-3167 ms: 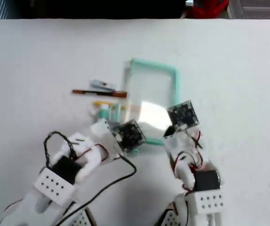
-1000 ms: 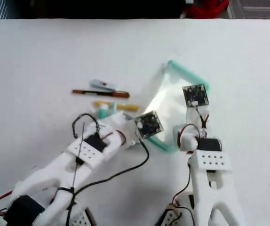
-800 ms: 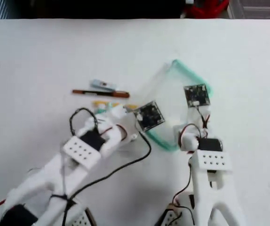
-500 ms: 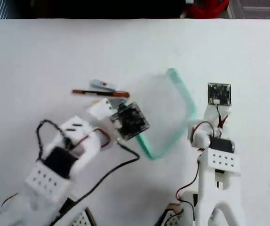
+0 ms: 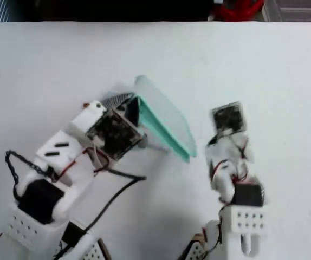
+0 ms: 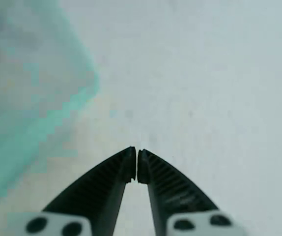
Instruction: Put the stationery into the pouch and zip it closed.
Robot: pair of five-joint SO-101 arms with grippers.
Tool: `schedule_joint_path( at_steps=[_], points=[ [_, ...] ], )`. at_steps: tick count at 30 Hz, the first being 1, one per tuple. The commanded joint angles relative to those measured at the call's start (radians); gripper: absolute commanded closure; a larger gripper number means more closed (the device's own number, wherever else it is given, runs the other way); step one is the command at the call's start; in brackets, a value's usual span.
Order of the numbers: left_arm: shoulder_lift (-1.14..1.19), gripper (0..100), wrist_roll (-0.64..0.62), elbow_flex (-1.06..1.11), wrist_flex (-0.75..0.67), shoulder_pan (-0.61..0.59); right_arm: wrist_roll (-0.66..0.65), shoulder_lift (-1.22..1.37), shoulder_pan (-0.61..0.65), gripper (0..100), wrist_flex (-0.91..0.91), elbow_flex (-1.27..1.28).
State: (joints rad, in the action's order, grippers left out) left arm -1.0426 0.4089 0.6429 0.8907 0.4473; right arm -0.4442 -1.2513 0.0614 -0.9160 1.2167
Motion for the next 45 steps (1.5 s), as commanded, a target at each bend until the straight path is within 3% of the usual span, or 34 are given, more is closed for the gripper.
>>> schedule_joint_path(
  at_steps=[1, 4, 9, 13, 19, 25, 45],
  points=[
    [0.148, 98, -0.103, -0.138, 0.002, -0.064, -0.054, -0.228, 0.096, 81.9, -0.15, -0.018],
    [0.223, 98, -0.166, -0.227, 0.028, -0.116, -0.069, -0.352, 0.101, 70.1, -0.245, -0.063],
    [0.26, 98, -0.169, -0.296, 0.051, -0.128, -0.176, -0.432, 0.151, 72.3, -0.452, -0.269],
    [0.255, 98, -0.172, -0.295, 0.052, -0.128, -0.178, -0.415, 0.317, 72.2, -0.552, -0.371],
    [0.254, 98, -0.173, -0.299, 0.123, -0.122, -0.149, -0.228, 0.375, 72.2, -0.484, -0.404],
    [0.254, 98, -0.173, -0.299, 0.124, -0.12, -0.149, -0.156, 0.381, 72.2, -0.489, -0.609],
    [0.116, 98, -0.175, -0.281, 0.186, -0.005, -0.114, 0.236, 0.44, 72.4, -0.165, -0.502]
  ],
)
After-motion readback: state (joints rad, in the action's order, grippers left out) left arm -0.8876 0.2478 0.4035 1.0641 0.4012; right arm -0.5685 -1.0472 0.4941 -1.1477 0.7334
